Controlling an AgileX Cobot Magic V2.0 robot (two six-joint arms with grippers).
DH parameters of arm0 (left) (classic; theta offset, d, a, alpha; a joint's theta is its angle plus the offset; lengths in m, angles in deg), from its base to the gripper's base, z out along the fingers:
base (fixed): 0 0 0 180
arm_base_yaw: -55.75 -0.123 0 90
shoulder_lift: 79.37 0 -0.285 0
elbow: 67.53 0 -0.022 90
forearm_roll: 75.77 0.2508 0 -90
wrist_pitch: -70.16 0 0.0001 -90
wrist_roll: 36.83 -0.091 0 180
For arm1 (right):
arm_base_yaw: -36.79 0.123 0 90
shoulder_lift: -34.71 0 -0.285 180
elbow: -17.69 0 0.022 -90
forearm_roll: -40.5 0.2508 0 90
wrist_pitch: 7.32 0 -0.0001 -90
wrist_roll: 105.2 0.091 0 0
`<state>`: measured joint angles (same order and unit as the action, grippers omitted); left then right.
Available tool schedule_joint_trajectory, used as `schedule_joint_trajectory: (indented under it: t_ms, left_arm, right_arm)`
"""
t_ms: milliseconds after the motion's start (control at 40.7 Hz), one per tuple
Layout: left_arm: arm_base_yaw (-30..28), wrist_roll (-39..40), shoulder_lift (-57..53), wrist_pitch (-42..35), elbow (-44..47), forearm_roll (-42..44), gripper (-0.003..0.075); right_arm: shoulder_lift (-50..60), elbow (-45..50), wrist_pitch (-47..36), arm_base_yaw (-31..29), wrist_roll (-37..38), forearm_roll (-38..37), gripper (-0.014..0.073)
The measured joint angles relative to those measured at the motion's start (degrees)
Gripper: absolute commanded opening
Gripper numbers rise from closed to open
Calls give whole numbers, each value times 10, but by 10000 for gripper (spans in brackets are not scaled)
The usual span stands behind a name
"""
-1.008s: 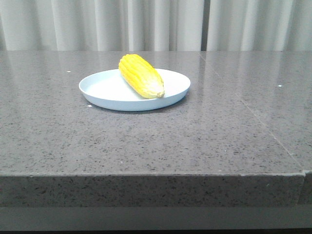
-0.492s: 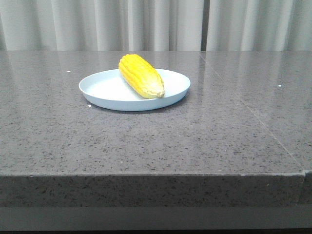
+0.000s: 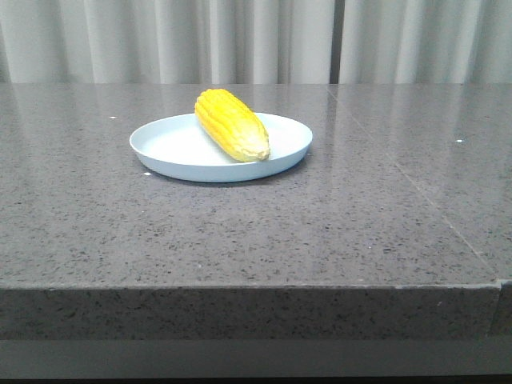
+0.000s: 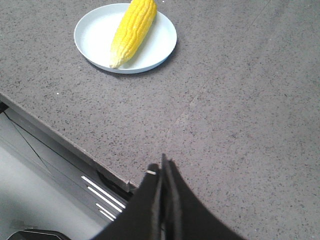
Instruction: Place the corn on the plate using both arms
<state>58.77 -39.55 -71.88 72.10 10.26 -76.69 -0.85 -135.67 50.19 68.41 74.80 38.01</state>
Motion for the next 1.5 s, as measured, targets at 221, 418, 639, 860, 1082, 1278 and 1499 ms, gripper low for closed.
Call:
schedule_joint_trajectory:
  t_ms: [221, 418, 639, 860, 1082, 1278, 1499]
  left_arm:
    - [0, 0, 0, 0, 0, 0, -20]
    - [0, 0, 0, 0, 0, 0, -20]
    - [0, 0, 0, 0, 0, 0, -20]
    - [0, 0, 0, -1, 0, 0, -20]
    - [0, 0, 0, -1, 0, 0, -20]
    - [0, 0, 0, -1, 0, 0, -20]
    - [0, 0, 0, -2, 0, 0, -20]
  right_arm:
    - [0, 0, 0, 0, 0, 0, -70]
    - [0, 0, 0, 0, 0, 0, -70]
    - [0, 0, 0, 0, 0, 0, -70]
    - [39, 39, -39, -32, 0, 0, -70]
    - [166, 203, -233, -156, 0, 0, -70]
    - [253, 363, -393, -238, 0, 7, -70]
    - [284, 497, -511, -285, 0, 49, -70]
